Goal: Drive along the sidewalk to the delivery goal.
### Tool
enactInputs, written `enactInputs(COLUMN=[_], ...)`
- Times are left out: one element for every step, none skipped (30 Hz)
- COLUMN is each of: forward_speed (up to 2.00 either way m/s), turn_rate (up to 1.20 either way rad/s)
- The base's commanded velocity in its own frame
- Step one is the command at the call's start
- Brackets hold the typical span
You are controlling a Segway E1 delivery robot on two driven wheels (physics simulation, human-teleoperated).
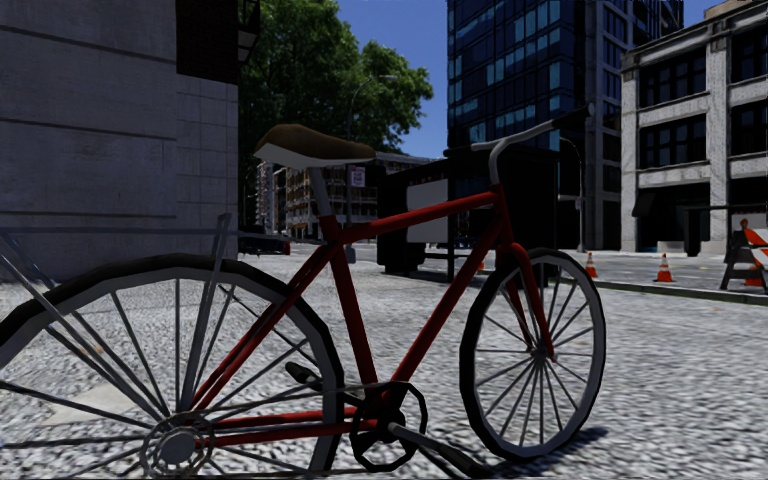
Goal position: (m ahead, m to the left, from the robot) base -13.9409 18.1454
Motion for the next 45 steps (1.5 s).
enactInputs(forward_speed=[0.00, 0.00, 0.00, 0.00, 0.00, 0.00, 0.00, 0.00, 0.00, 0.00, 0.00, 0.00, 0.00, 0.00, 0.00, 0.00, 0.00, 0.00, 0.00, 0.00, 0.00, 0.00, 0.00, 0.00, 0.00, 0.00, 0.00, 0.00, 0.00, 0.00, 0.00, 0.00, 0.00, 0.00, 0.00, 0.00, 0.00, 0.00, 0.00, 0.00, 0.00, 0.00, 0.00, 0.00, 0.00], turn_rate=[1.06, 1.06, 1.06, 1.06, 1.06, 1.06, 1.06, 1.06, 1.06, 1.06, 1.06, 1.06, 1.06, 1.06, 1.06, 1.06, 1.06, 1.06, 1.06, 1.06, 1.06, 1.06, 1.06, 1.06, 1.06, 1.06, 1.06, 1.06, 1.06, 1.06, 1.06, 1.06, 1.06, 1.06, 1.06, 1.06, 1.06, 1.06, 1.06, 1.06, 1.06, 1.06, 1.06, 1.06, 1.06])
